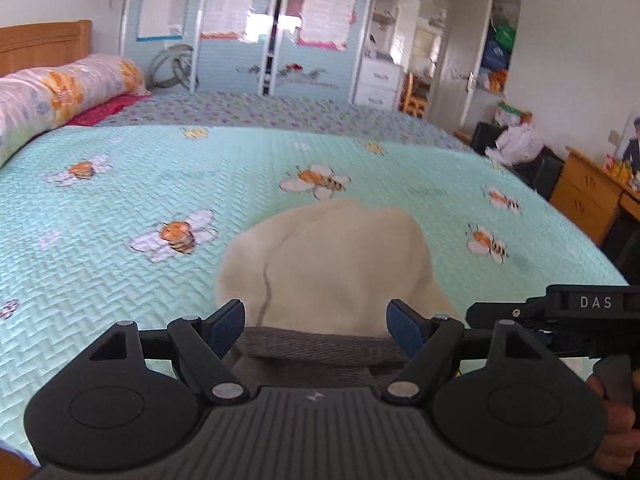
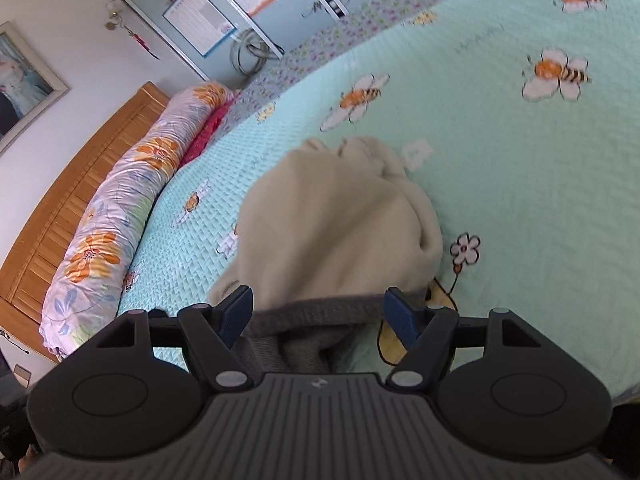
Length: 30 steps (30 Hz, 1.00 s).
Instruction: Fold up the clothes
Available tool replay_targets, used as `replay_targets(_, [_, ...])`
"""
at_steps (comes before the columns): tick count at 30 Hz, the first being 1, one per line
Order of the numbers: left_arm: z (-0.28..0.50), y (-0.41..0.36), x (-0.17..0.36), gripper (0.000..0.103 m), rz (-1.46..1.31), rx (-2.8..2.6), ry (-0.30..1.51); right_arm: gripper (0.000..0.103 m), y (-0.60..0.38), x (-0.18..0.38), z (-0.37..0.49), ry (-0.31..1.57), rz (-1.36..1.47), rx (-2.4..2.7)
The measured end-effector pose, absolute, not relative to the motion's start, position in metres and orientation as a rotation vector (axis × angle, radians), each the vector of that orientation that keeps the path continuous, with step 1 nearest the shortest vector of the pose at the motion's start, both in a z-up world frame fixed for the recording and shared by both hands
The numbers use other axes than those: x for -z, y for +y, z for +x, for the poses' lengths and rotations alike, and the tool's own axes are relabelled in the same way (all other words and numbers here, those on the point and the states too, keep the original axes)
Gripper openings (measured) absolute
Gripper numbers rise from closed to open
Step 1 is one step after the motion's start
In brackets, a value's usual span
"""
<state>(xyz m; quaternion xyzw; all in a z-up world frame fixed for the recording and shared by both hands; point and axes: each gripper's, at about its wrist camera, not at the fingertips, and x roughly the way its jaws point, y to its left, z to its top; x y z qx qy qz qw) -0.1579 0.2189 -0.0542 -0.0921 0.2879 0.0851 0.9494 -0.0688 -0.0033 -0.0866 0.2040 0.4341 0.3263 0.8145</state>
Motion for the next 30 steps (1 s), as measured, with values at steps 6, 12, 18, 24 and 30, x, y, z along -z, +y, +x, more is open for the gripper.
replay_targets(6, [-0.102, 0.216, 0.11, 0.08, -0.148, -0.127, 0.731, 0.079, 0.0, 0.129, -0.04, 1.041, 0.567, -0.639])
replay_targets(12, [-0.098, 0.22, 0.136, 0.061, -0.168, -0.142, 0.738, 0.079, 0.005, 0.175, -0.012, 1.138, 0.814, -0.652])
replay_targets(18, [-0.095, 0.222, 0.116, 0.031, -0.215, -0.133, 0.702, 0.019, 0.032, 0.173, 0.004, 1.125, 0.803, -0.728])
replay_targets(24, [-0.073, 0.204, 0.008, 0.025, -0.197, -0.048, 0.443, 0.012, 0.011, 0.042, 0.019, 0.752, 0.755, -0.843])
replay_targets(30, [-0.083, 0.204, -0.071, 0.036, -0.218, -0.016, 0.264, 0.031, -0.002, -0.075, 0.023, 0.488, 0.696, -0.951])
